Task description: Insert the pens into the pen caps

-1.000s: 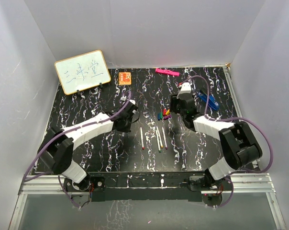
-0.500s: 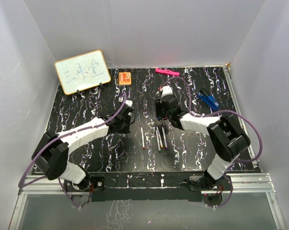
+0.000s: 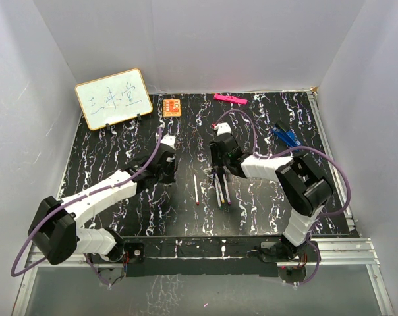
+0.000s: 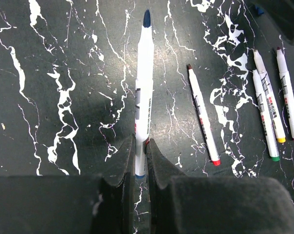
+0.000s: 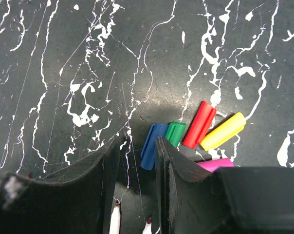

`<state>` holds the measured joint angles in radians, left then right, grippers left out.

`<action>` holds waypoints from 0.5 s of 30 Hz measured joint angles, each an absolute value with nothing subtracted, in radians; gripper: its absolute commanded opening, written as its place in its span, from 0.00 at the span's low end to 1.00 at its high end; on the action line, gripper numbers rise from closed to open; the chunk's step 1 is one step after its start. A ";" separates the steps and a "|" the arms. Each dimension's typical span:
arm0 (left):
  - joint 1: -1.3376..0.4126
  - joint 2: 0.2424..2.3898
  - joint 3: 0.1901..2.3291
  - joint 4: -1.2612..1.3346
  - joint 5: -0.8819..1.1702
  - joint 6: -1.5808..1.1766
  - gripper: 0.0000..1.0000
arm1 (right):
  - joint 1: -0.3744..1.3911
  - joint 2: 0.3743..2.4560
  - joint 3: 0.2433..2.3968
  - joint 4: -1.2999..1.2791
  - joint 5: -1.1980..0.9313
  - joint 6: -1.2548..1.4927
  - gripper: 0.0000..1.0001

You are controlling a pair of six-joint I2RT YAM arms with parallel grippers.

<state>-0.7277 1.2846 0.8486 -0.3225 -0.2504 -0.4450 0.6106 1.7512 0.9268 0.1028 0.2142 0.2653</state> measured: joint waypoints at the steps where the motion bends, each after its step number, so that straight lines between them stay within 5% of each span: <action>1: -0.728 1.285 0.849 -0.321 -0.249 -0.445 0.00 | 0.613 1.760 0.931 0.102 0.214 0.266 0.33; 15: -0.727 1.289 0.849 -0.314 -0.239 -0.441 0.00 | 0.620 1.797 0.954 0.076 0.241 0.268 0.33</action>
<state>-0.7273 1.2892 0.8486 -0.3141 -0.2386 -0.4412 0.6201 1.7966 0.9539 0.0757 0.2409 0.2684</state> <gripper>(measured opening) 0.059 0.333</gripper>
